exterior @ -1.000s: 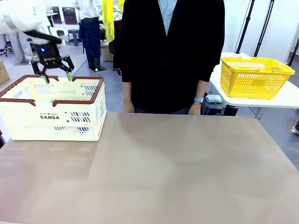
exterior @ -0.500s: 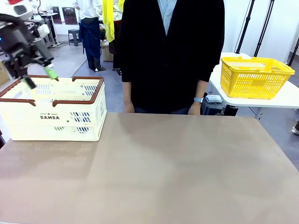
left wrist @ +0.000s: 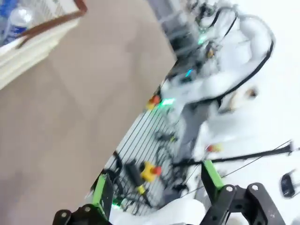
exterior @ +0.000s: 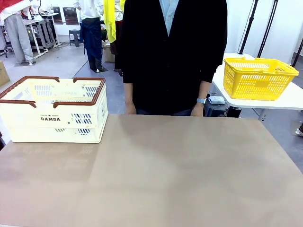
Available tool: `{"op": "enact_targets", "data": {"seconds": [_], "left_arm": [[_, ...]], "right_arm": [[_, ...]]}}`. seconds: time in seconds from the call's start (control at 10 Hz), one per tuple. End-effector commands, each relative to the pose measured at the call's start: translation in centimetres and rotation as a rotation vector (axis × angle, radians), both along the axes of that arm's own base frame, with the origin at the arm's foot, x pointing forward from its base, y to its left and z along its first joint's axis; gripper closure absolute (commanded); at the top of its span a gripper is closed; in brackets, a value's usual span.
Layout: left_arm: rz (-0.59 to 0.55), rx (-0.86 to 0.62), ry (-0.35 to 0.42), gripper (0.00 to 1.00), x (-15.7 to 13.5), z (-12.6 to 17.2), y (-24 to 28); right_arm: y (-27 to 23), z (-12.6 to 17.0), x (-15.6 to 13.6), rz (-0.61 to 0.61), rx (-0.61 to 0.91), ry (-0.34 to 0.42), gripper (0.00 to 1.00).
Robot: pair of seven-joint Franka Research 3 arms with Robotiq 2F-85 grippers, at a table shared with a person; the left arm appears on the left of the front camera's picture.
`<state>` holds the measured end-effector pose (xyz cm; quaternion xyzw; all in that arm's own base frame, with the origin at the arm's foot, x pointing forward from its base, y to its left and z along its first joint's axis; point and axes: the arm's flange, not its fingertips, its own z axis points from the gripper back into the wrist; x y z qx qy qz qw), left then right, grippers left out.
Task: Place the drinks into the Shopping basket.
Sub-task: Pick up one drink and place it into the Shopping basket.
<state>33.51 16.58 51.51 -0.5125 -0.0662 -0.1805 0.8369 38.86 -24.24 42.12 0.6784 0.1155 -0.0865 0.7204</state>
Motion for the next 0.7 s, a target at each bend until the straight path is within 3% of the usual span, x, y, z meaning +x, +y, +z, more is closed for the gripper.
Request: {"op": "enact_targets", "data": {"seconds": [0.0,0.1,0.2,0.3,0.6], "left_arm": [[0.303,-0.412,0.062,0.0,2.9,-3.2,5.2],[0.276,-0.456,0.02,0.0,3.1,-4.3,6.3],[0.258,-0.42,0.086,0.0,4.3,-4.7,6.1],[0.216,-0.265,0.071,0.0,0.2,-4.8,7.0],[0.216,-0.265,0.071,0.0,0.2,-4.8,7.0]], "right_arm": [[0.0,0.6,0.2,-0.01,0.003,0.014,0.0],[0.0,0.6,0.2,-0.01,0.003,0.014,0.0],[0.0,0.6,0.2,-0.01,0.003,0.014,0.0],[0.0,0.6,0.2,-0.01,0.003,0.014,0.0],[0.0,0.6,0.2,-0.01,0.003,0.014,0.0]]}}
